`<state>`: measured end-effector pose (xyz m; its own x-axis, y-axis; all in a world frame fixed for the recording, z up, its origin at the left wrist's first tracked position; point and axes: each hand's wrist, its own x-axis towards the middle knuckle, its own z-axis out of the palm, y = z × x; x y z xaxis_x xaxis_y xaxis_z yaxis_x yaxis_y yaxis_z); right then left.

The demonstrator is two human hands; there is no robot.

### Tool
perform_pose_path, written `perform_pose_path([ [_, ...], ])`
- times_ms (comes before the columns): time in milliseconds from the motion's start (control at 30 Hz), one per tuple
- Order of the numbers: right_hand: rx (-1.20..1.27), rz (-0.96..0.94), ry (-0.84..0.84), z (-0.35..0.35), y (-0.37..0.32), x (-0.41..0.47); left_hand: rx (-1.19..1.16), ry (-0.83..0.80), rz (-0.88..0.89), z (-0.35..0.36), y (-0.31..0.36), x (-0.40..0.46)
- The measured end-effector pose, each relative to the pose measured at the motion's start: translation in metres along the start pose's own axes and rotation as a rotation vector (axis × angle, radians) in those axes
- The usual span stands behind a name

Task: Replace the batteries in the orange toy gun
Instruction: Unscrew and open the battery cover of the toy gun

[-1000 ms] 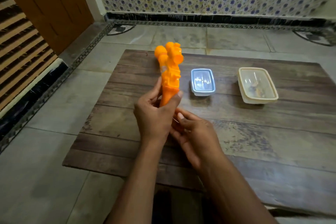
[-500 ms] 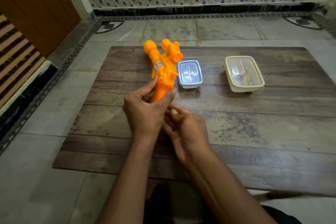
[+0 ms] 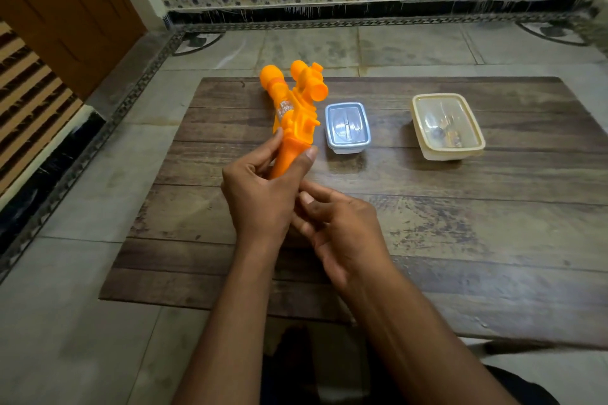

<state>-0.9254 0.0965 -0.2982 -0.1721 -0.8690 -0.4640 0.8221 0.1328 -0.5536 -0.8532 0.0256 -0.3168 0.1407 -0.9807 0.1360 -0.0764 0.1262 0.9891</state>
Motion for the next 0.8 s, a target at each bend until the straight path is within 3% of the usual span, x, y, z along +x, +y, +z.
perform_pose_path([
  [233,-0.089,-0.082,0.032,-0.0013,0.0018,-0.0013,0.007,-0.023,0.005,-0.0005,0.0028,-0.0008],
  [800,-0.098,-0.064,0.114,0.0014,-0.0012,-0.0029,0.086,-0.011,0.045,0.0007,0.0056,-0.0056],
])
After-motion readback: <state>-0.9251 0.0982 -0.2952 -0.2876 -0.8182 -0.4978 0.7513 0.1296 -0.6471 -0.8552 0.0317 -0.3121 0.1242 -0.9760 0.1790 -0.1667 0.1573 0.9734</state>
